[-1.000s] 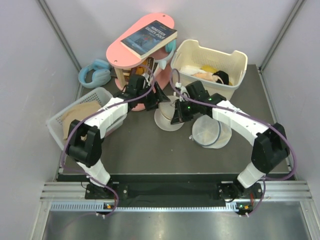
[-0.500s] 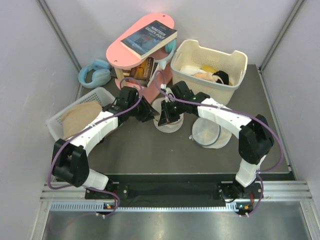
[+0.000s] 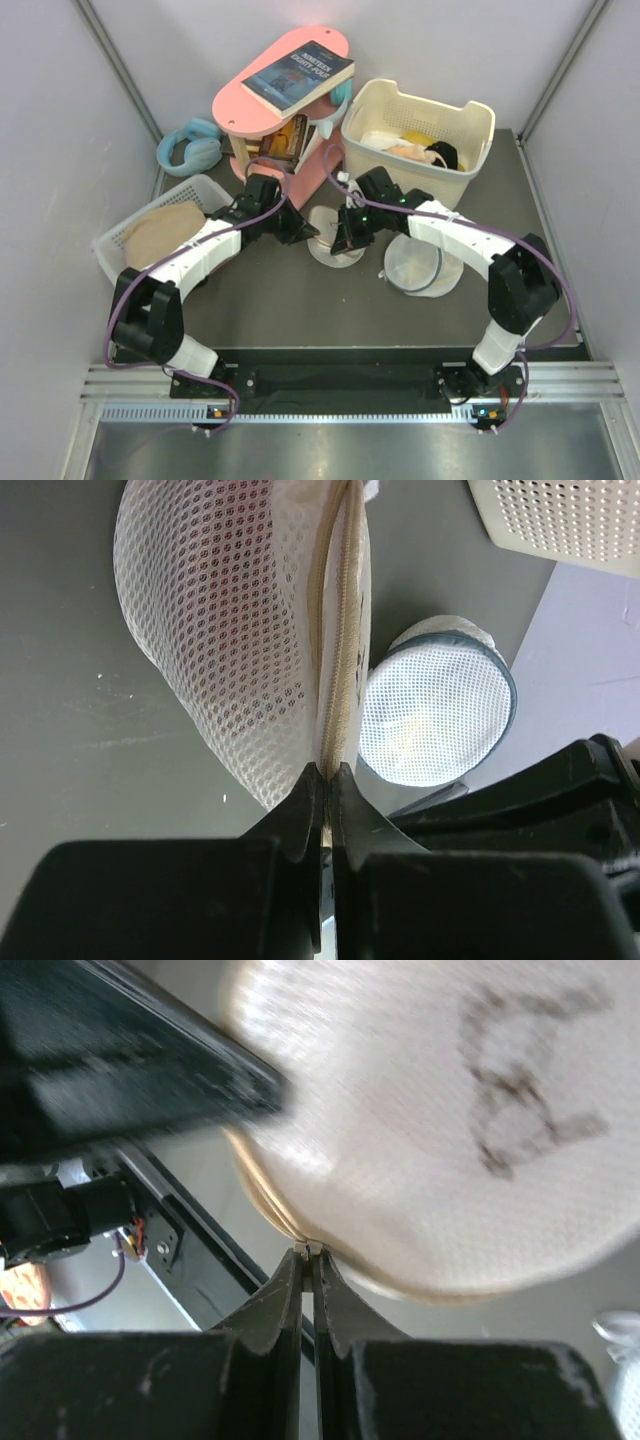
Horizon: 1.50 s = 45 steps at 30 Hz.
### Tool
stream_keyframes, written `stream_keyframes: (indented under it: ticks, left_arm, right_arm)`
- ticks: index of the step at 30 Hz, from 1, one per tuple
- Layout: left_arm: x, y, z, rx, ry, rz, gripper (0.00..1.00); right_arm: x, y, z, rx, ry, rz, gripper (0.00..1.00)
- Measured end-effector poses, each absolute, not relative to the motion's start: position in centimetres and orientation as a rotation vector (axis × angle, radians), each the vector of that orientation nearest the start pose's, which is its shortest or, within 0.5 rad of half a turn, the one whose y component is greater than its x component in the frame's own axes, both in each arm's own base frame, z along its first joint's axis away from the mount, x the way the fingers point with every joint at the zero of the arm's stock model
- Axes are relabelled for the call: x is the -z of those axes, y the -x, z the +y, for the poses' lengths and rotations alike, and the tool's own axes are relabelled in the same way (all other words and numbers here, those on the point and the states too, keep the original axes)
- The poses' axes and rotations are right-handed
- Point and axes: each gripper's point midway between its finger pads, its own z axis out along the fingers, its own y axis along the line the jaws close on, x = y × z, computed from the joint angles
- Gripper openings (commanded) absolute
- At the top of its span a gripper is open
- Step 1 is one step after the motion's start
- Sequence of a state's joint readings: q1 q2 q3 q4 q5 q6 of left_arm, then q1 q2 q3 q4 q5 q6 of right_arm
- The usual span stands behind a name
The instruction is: Unzip the laundry bag and remove the bra
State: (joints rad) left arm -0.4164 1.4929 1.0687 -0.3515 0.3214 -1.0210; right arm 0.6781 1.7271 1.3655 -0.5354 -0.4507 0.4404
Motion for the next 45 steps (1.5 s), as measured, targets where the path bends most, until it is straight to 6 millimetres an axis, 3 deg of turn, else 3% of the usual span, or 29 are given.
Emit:
stream_keyframes:
  ticks: [6,9,11,13,15,19,22,26,29,30,32,45]
  left_arm:
    - [-15.5,-33.1,-23.6,1.028,0.609,2.482,0.00]
    - [-15.8,-33.4,-23.4,1.041,0.609,2.472,0.00]
    - [-15.9,-33.4,-23.6,1.056,0.604,2.467,0.18]
    - [-16.1,-33.5,-23.7,1.066,0.603,2.463,0.55]
    - [-16.2,-33.6,-23.6,1.061,0.591,2.461,0.64]
    - [-16.1,-33.4,-23.4,1.048,0.614,2.470,0.66]
    - [-16.2,-32.9,-23.2,1.040,0.621,2.475,0.62]
    - [-16.0,-31.9,-22.8,1.038,0.630,2.479,0.41]
    - [-15.3,-31.3,-22.5,1.021,0.646,2.497,0.21]
    - [-15.0,-31.2,-22.4,1.012,0.651,2.503,0.09]
    - [-14.8,-31.1,-22.3,1.002,0.659,2.505,0.02]
    - [-14.7,-31.2,-22.2,0.994,0.638,2.503,0.00]
  right_arm:
    - [-14.1,-28.0,28.8,-0.958,0.390,2.606,0.00]
    - [-13.9,-28.6,27.3,-0.933,0.355,2.615,0.00]
    - [-13.9,-28.7,27.1,-0.929,0.355,2.613,0.00]
    - [-13.9,-28.6,27.2,-0.929,0.362,2.615,0.00]
    - [-13.9,-28.3,27.5,-0.928,0.375,2.617,0.00]
    - [-14.7,-27.6,28.9,-0.941,0.427,2.600,0.00]
    - [-15.7,-27.0,31.0,-0.974,0.489,2.566,0.00]
    - [-15.8,-26.0,33.0,-1.007,0.539,2.558,0.00]
    - [-15.4,-25.6,33.6,-1.017,0.549,2.571,0.00]
    - [-15.3,-25.5,33.6,-1.017,0.551,2.575,0.00]
    - [-15.3,-25.5,33.6,-1.016,0.550,2.576,0.00]
    - [-13.9,-25.5,32.6,-0.980,0.526,2.608,0.00]
